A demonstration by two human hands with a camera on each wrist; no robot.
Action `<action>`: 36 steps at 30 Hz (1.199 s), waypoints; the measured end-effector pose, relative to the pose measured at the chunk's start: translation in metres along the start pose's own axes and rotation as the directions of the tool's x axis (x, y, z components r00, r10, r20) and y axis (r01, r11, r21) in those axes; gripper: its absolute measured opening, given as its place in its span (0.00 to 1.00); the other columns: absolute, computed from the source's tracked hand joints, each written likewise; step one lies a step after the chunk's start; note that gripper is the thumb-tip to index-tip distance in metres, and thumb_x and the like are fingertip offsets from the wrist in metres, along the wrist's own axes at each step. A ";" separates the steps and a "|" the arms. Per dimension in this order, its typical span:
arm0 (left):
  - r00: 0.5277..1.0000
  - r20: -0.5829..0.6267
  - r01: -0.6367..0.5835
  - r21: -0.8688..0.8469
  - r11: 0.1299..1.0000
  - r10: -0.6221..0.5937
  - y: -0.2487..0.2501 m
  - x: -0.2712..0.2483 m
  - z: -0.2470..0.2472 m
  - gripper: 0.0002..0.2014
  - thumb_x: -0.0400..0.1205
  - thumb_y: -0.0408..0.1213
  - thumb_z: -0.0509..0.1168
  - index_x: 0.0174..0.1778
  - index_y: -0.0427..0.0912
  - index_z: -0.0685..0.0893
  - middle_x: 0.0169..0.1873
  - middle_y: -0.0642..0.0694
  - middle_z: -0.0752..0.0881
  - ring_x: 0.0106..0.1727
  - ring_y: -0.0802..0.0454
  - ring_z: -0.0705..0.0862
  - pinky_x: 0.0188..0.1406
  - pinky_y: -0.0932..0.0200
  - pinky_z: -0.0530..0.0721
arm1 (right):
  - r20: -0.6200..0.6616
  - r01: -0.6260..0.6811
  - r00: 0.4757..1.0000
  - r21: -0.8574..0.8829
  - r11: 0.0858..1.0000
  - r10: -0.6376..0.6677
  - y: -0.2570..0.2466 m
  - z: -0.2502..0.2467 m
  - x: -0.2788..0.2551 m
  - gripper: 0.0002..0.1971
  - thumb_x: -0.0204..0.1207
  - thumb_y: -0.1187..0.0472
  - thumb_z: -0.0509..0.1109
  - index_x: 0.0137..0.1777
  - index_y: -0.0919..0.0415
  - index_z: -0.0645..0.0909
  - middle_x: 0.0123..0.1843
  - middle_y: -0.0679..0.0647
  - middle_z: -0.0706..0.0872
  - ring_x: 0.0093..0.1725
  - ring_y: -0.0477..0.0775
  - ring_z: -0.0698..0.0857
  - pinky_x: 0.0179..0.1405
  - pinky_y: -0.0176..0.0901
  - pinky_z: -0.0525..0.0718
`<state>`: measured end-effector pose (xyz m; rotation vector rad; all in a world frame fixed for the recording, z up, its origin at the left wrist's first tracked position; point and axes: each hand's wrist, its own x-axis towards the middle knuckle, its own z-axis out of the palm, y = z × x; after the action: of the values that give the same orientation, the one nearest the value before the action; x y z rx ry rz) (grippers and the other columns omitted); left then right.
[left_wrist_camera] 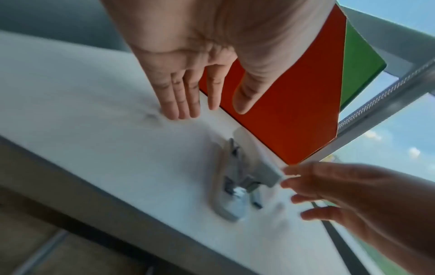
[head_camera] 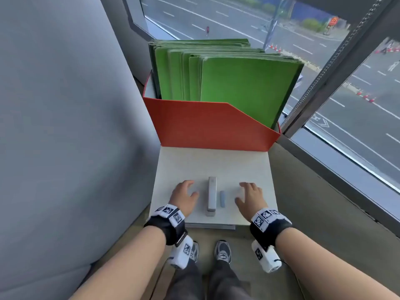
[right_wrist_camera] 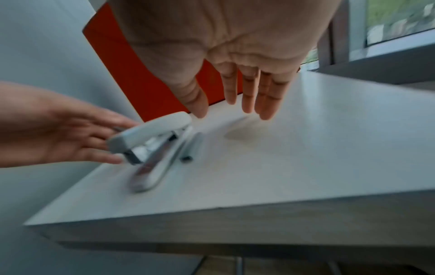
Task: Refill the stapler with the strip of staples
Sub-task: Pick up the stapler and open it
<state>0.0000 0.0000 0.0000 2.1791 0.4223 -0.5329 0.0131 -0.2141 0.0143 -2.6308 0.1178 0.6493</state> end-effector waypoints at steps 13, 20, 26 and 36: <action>0.993 0.101 0.094 -0.332 0.938 -0.063 0.032 0.013 0.025 0.21 0.83 0.36 0.54 0.71 0.45 0.78 0.69 0.45 0.82 0.68 0.46 0.80 0.70 0.55 0.75 | 0.224 0.202 0.966 -0.336 0.920 -0.130 -0.090 0.042 0.012 0.27 0.77 0.62 0.57 0.76 0.68 0.64 0.78 0.68 0.63 0.72 0.70 0.64 0.68 0.55 0.72; 0.984 0.140 0.155 -0.390 0.908 -0.108 0.038 0.027 0.011 0.19 0.81 0.47 0.50 0.53 0.42 0.83 0.53 0.35 0.88 0.47 0.43 0.84 0.55 0.49 0.83 | 0.235 0.293 0.948 -0.395 0.871 -0.213 -0.102 0.014 0.023 0.28 0.77 0.56 0.63 0.74 0.70 0.66 0.76 0.70 0.62 0.73 0.71 0.64 0.67 0.56 0.74; 0.971 0.193 0.228 -0.585 0.779 -0.139 0.058 0.037 -0.002 0.14 0.78 0.48 0.52 0.32 0.47 0.77 0.24 0.45 0.75 0.25 0.47 0.72 0.26 0.59 0.68 | 0.062 0.162 0.984 0.056 0.985 -0.165 -0.119 -0.017 0.019 0.33 0.79 0.64 0.59 0.81 0.62 0.49 0.73 0.71 0.71 0.64 0.68 0.79 0.59 0.54 0.79; 0.989 0.128 0.124 -0.480 0.869 -0.071 0.039 0.045 0.002 0.18 0.84 0.44 0.46 0.56 0.40 0.79 0.48 0.35 0.83 0.46 0.42 0.82 0.53 0.47 0.82 | 0.235 0.139 0.964 -0.051 0.989 -0.123 -0.122 -0.039 0.031 0.24 0.81 0.60 0.56 0.76 0.65 0.62 0.59 0.66 0.85 0.56 0.66 0.85 0.41 0.45 0.77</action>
<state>0.0565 -0.0198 0.0013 1.6412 0.5460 -0.5286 0.0794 -0.1192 0.0784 -2.5766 -0.1490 0.9205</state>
